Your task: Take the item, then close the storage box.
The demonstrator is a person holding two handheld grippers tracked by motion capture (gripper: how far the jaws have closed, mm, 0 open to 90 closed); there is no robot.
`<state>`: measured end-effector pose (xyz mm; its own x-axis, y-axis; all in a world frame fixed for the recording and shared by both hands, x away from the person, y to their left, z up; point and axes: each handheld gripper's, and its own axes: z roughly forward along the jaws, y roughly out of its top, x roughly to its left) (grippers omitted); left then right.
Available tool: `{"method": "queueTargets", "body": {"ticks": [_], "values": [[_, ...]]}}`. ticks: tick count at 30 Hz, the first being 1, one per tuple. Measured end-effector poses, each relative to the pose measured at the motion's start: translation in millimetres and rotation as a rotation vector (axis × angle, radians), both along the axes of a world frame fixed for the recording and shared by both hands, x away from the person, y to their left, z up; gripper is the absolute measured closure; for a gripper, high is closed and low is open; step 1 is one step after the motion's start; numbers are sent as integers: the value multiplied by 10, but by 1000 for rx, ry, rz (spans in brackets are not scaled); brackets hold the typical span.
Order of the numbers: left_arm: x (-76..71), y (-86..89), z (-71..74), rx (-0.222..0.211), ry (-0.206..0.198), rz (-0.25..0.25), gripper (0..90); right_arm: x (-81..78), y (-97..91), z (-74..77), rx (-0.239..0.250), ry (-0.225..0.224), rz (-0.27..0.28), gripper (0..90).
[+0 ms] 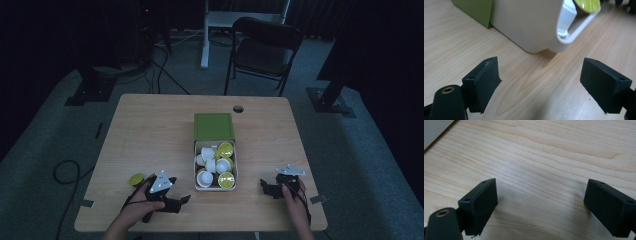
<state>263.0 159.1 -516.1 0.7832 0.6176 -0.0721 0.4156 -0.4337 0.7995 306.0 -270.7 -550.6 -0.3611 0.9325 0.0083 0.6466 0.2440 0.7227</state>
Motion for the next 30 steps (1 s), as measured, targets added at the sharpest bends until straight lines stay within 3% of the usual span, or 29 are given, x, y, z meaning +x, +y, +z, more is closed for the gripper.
{"method": "queueTargets", "body": {"ticks": [7,16,22,25,28,30], "values": [[21,-48,-7,-7,-5,-48,160,0,8,1,-1,0,9,112],[89,-91,51,-28,-32,-93,142,-65,140,3,-3,0,150,112],[131,-109,60,-48,-38,-62,141,-132,312,42,-20,-2,244,111],[143,-112,61,-60,-35,-53,142,-152,361,105,4,-10,266,112],[152,-126,79,-79,-35,-37,142,-172,371,175,76,-16,295,112],[157,-130,90,-88,-34,-35,142,-177,372,190,92,-22,305,112]]}}
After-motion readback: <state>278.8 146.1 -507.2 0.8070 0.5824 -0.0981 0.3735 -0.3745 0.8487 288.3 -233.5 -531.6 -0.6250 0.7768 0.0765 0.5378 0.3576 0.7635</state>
